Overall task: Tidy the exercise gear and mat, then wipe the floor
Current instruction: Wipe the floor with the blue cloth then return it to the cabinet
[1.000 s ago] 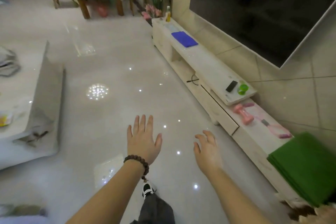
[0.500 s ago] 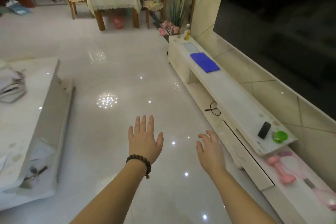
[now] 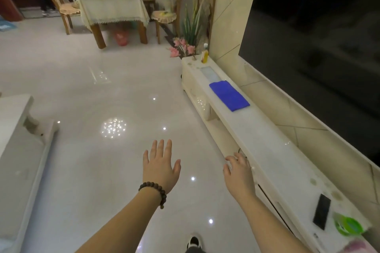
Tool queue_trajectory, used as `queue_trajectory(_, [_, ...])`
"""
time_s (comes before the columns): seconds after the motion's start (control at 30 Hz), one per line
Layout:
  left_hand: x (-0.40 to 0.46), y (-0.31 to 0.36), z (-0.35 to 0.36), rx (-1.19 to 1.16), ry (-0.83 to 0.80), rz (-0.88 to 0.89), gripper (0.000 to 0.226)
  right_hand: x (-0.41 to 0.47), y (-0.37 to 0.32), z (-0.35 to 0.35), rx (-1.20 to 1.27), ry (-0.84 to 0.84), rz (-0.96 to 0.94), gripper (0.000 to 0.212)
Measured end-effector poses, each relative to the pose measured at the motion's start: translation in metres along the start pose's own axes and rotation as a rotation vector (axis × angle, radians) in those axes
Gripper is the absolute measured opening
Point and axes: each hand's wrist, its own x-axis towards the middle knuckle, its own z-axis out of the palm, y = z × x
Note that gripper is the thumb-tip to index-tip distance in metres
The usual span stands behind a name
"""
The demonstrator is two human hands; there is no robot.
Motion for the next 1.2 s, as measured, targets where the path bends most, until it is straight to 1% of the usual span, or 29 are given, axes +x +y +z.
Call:
queue_trajectory(0.17, [0.11,0.025,-0.01,0.013,-0.004,0.015,0.066,0.112,-0.012,-0.002,0.007,0.005,0.007,0.029])
queue_trajectory(0.37, [0.223,0.03,-0.005,0.007,-0.028,0.025,0.067,0.216,-0.018,0.013,-0.026,-0.014,0.019,0.03])
queue_trajectory(0.63, [0.408,0.014,0.009,0.006,-0.105,0.133,0.067,0.361,-0.035,0.068,-0.033,0.014,0.134,0.03])
queue_trajectory(0.8, [0.532,-0.004,0.006,0.033,-0.17,0.244,0.067,0.455,-0.062,0.096,-0.033,0.032,0.28,0.033])
queue_trajectory(0.93, [0.614,-0.004,0.006,0.064,-0.208,0.332,0.068,0.512,-0.073,0.108,-0.02,0.043,0.389,0.033])
queue_trajectory(1.07, [0.674,0.016,0.023,0.1,-0.268,0.421,0.068,0.545,-0.063,0.12,-0.023,0.056,0.507,0.033])
queue_trajectory(1.2, [0.722,0.05,0.047,0.153,-0.357,0.493,0.068,0.566,-0.034,0.131,-0.016,0.089,0.647,0.032])
